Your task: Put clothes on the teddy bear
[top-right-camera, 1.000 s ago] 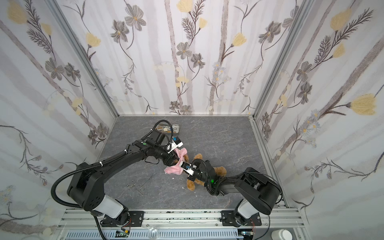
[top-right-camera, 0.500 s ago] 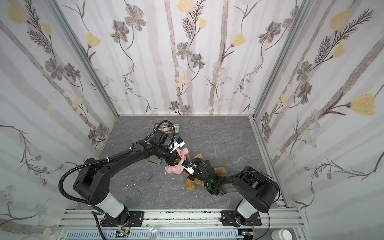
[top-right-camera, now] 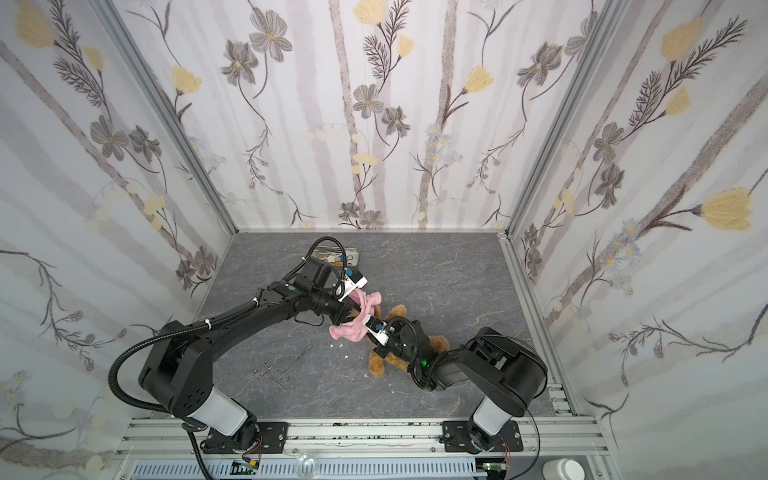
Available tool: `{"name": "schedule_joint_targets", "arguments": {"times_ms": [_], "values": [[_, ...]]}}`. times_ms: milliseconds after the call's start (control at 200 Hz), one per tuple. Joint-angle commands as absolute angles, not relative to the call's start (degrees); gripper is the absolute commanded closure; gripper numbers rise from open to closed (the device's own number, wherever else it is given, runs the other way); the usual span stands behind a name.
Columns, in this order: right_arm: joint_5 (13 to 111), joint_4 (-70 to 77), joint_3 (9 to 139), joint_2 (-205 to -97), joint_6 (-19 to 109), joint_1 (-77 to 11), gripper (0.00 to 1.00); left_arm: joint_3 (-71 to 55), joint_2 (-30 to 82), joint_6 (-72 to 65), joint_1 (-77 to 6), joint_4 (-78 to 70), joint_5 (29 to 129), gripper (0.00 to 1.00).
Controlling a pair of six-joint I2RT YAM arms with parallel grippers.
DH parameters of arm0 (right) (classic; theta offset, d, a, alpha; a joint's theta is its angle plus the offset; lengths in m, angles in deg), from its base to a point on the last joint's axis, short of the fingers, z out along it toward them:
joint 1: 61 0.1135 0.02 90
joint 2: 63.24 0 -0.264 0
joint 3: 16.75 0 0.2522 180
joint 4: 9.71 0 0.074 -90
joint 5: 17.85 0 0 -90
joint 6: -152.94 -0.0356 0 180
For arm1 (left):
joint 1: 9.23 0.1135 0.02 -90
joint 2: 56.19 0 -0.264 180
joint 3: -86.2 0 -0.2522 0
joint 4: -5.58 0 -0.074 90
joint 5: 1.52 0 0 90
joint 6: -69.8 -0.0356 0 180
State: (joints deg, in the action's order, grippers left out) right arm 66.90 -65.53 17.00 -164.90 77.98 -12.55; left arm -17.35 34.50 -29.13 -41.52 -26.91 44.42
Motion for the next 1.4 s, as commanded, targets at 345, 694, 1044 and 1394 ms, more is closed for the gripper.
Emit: {"name": "schedule_joint_targets", "arguments": {"times_ms": [345, 694, 1044, 1394], "values": [[72.3, -55.7, 8.0, -145.3, 65.2, -13.5, 0.24, -25.1, 25.0, -25.5, -35.3, -15.5, 45.6, 1.0], [36.4, -28.4, 24.6, -138.0, 36.3, -19.4, 0.57, -35.7, 16.9, -33.9, -35.3, -3.7, 41.3, 1.0], [28.8, -39.0, 29.3, -147.3, 22.2, -22.3, 0.71, -37.6, 16.1, -37.2, -36.6, -3.3, 41.0, 1.0], [30.0, -41.0, 32.2, -151.6, 19.8, -22.8, 0.76, -38.0, 14.4, -38.8, -36.9, -3.4, 40.7, 1.0]]}}
